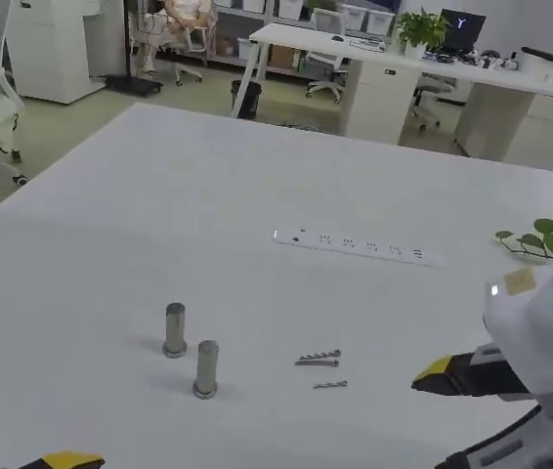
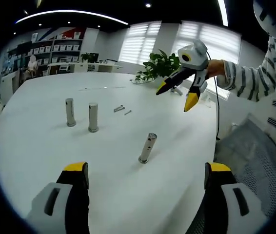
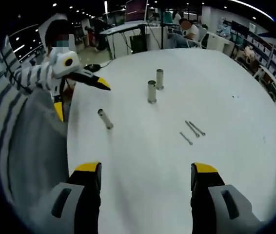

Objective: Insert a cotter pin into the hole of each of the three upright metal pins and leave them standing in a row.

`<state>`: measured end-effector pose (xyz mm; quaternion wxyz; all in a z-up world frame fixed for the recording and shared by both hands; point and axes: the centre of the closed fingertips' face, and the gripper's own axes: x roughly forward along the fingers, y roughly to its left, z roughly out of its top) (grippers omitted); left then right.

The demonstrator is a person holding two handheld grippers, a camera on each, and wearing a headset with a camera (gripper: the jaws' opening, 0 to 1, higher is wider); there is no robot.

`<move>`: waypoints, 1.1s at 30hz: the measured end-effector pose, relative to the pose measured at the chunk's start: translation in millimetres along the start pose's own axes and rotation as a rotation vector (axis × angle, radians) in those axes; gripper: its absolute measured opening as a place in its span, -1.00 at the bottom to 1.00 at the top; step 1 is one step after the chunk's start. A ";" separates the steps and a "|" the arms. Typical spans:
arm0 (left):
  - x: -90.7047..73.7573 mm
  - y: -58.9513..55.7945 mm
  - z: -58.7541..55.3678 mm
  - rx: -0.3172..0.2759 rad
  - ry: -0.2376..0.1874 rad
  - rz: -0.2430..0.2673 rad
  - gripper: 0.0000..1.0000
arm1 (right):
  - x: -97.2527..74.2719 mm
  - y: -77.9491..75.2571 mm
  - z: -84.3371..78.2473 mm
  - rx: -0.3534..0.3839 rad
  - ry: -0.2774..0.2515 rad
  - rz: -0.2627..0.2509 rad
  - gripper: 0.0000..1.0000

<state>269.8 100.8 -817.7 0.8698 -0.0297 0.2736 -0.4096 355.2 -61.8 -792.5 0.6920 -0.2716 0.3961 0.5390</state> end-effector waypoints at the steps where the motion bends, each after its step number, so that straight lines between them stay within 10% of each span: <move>1: -0.3 -0.3 -0.2 0.003 0.002 0.001 0.99 | 1.7 -1.0 0.1 -0.006 0.008 0.005 0.52; 15: 4.0 -9.0 -3.5 0.024 0.015 -0.013 0.99 | 31.8 -16.8 -11.2 -0.120 0.166 0.081 0.52; 33: 8.8 -4.7 -8.1 -0.009 0.026 -0.007 0.91 | 65.3 -39.9 5.5 -0.205 0.144 0.105 0.13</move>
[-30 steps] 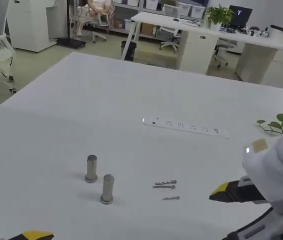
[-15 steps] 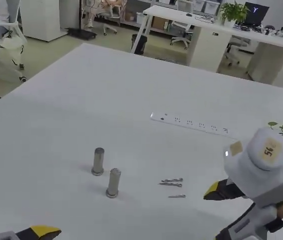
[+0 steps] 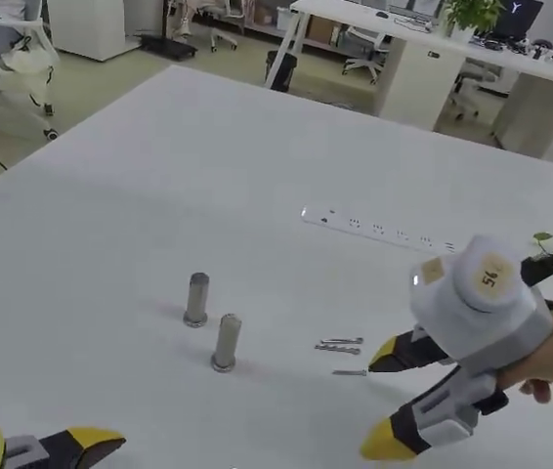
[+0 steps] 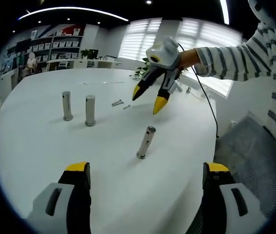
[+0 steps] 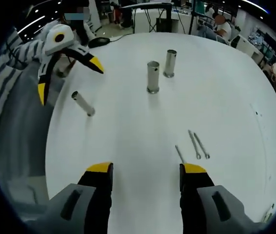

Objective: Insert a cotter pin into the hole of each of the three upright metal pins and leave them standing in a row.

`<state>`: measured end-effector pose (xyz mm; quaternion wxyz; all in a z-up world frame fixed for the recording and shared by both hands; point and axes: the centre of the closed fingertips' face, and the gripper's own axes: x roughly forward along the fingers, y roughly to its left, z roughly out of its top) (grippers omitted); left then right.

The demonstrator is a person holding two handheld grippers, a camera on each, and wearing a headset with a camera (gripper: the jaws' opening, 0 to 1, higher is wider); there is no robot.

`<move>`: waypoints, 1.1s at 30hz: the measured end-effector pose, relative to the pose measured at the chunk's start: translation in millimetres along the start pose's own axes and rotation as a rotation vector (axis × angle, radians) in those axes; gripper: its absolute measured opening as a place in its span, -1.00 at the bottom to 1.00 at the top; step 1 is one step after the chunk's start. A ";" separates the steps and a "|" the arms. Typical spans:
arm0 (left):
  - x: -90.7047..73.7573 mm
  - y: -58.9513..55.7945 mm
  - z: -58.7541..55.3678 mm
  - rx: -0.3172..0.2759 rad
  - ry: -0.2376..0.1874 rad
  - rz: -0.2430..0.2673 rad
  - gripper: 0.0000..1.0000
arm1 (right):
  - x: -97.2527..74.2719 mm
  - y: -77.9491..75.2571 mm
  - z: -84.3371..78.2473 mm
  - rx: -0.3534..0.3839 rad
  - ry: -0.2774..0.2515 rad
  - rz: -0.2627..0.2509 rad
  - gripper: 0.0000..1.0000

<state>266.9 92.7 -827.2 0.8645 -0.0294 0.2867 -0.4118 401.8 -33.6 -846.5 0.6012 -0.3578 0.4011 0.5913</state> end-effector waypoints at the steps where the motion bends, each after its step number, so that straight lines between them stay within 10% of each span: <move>1: 0.1 0.2 0.1 -0.001 0.000 0.000 0.91 | 1.2 -1.6 0.2 0.000 -0.001 0.002 0.13; 25: 5.0 3.9 -7.5 -0.009 0.028 0.007 0.83 | 23.4 -30.2 -2.8 0.006 0.101 0.055 -0.40; 33: 3.1 9.9 -3.6 -0.021 0.013 0.033 0.70 | 23.4 -47.3 -2.7 -0.039 0.110 -0.023 -0.79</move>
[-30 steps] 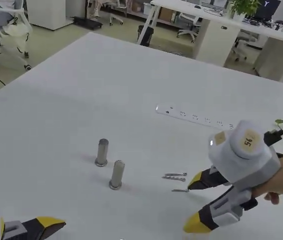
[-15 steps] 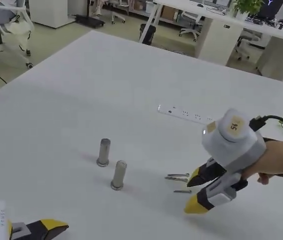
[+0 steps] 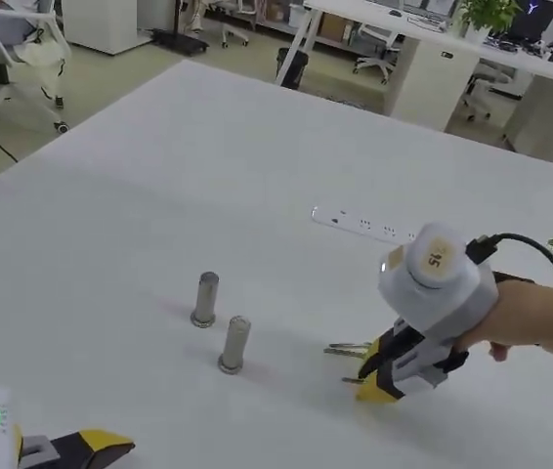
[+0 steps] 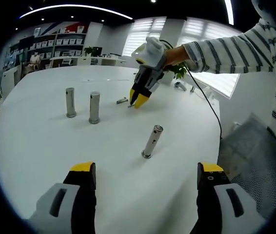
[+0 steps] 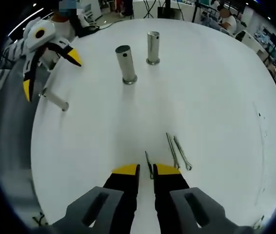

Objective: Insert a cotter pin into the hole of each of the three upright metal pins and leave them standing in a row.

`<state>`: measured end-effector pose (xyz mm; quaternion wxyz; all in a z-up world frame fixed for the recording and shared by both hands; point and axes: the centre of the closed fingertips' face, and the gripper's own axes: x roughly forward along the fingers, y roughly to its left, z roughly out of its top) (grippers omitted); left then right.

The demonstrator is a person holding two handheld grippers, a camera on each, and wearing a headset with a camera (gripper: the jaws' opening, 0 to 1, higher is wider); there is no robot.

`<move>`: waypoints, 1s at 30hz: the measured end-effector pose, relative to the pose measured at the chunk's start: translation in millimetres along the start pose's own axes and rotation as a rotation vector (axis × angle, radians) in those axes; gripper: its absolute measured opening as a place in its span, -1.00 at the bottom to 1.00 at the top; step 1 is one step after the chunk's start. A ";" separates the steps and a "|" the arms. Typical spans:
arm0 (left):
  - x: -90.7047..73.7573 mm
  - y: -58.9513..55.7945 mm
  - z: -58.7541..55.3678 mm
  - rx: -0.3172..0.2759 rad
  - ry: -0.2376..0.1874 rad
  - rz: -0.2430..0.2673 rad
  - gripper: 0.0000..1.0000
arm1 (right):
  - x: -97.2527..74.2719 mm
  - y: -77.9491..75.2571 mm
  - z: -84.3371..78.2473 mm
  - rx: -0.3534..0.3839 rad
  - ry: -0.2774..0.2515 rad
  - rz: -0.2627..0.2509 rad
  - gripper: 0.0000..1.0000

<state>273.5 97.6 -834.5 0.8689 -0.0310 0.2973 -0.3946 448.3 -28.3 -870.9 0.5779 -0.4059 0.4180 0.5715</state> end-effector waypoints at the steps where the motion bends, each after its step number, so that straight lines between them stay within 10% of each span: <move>1: -0.5 0.4 0.9 0.000 -0.001 0.001 0.70 | 0.4 -2.1 0.0 -0.002 0.003 -0.008 -0.83; 9: -2.4 4.8 1.3 -0.014 0.000 0.016 0.69 | 0.8 -4.6 -0.4 -0.046 0.014 0.008 -0.92; 14: -3.0 5.4 3.5 -0.017 -0.004 0.017 0.67 | 1.2 -4.0 -0.2 -0.267 0.075 -0.016 -0.93; 30: -6.9 -3.3 27.0 -0.014 -0.081 0.004 0.64 | 2.2 -5.1 0.0 -0.242 0.200 -0.081 -0.95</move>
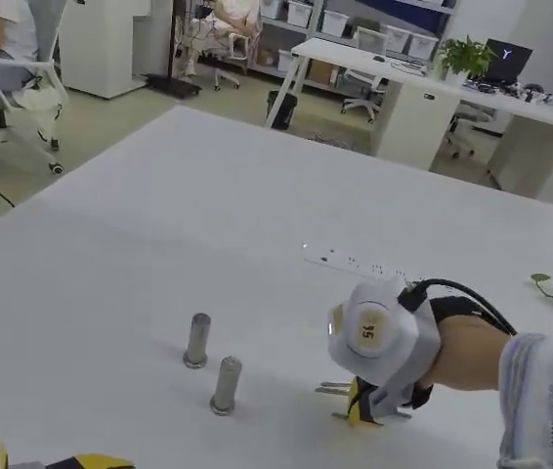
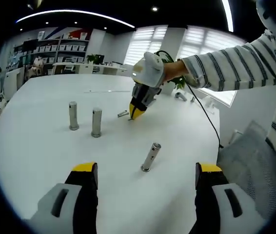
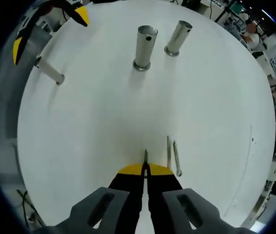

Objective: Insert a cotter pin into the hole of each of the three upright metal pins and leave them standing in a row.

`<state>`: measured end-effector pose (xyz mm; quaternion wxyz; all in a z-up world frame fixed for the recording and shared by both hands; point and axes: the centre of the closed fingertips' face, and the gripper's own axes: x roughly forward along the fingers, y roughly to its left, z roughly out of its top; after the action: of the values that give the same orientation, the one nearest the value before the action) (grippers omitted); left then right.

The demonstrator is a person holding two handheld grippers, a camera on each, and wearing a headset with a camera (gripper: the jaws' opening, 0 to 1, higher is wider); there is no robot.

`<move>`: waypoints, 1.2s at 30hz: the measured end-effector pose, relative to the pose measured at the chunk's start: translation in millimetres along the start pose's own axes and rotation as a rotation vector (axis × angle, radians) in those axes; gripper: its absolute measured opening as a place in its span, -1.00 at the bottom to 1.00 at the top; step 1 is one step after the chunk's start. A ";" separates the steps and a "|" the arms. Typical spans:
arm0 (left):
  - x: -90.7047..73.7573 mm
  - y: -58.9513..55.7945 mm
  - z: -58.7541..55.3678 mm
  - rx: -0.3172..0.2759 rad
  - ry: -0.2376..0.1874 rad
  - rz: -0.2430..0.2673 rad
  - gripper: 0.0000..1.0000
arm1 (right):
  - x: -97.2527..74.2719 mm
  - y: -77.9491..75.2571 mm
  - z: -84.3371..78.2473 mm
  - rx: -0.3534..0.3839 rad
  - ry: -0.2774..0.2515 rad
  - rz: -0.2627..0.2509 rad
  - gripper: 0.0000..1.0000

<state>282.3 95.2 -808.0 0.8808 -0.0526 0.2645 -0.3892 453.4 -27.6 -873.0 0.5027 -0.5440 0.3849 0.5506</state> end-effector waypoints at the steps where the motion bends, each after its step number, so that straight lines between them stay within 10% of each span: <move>1: -1.3 -1.0 1.2 0.001 -0.005 0.000 0.63 | -0.1 -0.1 -0.1 0.001 -0.002 0.002 -0.95; 16: -12.2 -7.5 0.8 -0.008 -0.020 0.024 0.60 | -4.2 10.4 -7.0 -0.019 0.039 0.006 -0.96; 36: -18.8 -2.5 7.7 0.020 -0.042 0.085 0.42 | -75.2 35.7 -11.8 -0.021 -0.064 -0.084 -0.96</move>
<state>274.1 106.0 -792.7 0.9024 -0.0409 0.2441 -0.3529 413.9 -56.3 -804.6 0.5319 -0.5469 0.3396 0.5502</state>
